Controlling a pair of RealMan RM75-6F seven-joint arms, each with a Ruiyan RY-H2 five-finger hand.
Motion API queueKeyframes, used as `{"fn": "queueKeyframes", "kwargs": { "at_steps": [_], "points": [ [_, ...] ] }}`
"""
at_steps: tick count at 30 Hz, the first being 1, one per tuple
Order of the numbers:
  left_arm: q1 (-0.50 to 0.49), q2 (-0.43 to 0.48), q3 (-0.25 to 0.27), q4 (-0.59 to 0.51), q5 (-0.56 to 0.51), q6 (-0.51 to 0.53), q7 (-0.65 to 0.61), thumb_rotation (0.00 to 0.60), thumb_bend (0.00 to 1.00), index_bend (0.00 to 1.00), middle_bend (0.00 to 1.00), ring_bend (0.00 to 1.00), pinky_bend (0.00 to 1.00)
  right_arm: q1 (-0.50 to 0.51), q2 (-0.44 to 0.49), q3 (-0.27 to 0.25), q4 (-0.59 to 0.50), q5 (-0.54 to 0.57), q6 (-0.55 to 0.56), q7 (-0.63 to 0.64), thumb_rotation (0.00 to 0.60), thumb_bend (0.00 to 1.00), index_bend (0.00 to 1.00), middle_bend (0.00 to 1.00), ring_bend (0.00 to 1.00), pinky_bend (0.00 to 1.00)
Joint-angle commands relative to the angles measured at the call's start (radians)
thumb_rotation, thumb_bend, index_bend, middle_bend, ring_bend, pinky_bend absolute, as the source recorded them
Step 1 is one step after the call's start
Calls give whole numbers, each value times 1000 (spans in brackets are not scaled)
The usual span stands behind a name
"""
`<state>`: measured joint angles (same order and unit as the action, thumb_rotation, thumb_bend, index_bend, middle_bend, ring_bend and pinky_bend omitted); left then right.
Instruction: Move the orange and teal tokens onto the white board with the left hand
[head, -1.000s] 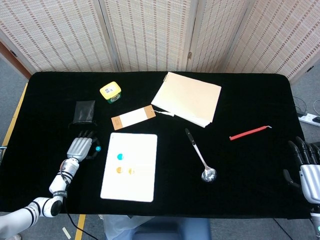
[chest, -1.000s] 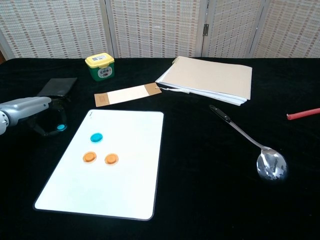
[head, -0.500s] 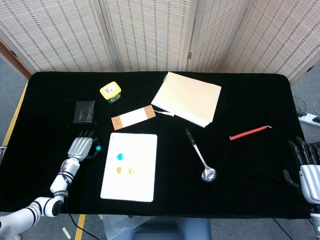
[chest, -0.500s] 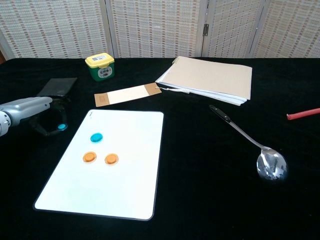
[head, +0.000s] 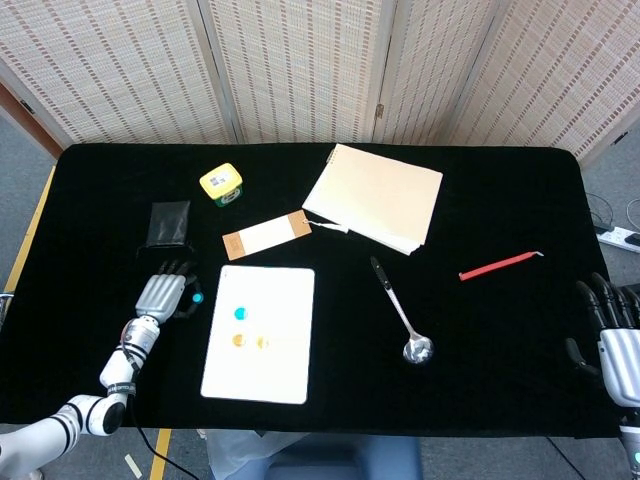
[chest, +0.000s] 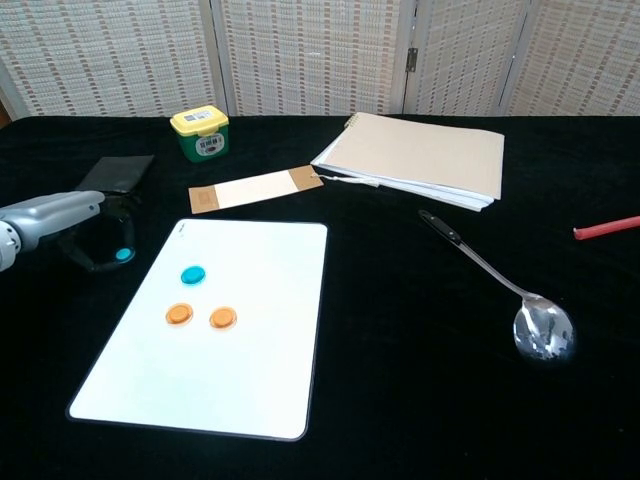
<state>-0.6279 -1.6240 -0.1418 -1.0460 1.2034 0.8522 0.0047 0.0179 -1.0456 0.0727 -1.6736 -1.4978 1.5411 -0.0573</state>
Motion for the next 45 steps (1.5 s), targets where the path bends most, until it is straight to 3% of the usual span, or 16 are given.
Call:
{"fn": "queueKeyframes", "kwargs": {
  "at_steps": [1, 10, 14, 22, 35, 45],
  "points": [
    [3, 10, -4, -16, 5, 11, -4, 600, 413, 532, 157, 0, 0, 0, 0, 0, 1, 1, 0, 1, 600, 428, 0, 0, 0, 0],
    [0, 50, -7, -96, 22, 22, -2, 600, 413, 532, 157, 0, 0, -1, 1, 0, 4, 0, 2, 4, 600, 428, 0, 0, 0, 0],
    [-24, 71, 6, -200, 74, 30, 32, 600, 413, 527, 157, 0, 0, -4, 1, 0, 9, 5, 1, 10, 600, 428, 0, 0, 0, 0],
    [-80, 61, -5, -316, 69, -1, 119, 600, 413, 518, 157, 0, 0, -5, 2, 0, 14, 8, 0, 16, 600, 428, 0, 0, 0, 0],
    [-149, 13, -13, -333, -19, -49, 253, 600, 413, 505, 157, 0, 0, -10, 0, -2, 22, 10, 4, 26, 600, 428, 0, 0, 0, 0],
    [-157, 1, -5, -318, -61, -44, 276, 600, 412, 498, 157, 0, 0, -14, 0, -2, 23, 11, 6, 29, 600, 427, 0, 0, 0, 0]
  ]
}}
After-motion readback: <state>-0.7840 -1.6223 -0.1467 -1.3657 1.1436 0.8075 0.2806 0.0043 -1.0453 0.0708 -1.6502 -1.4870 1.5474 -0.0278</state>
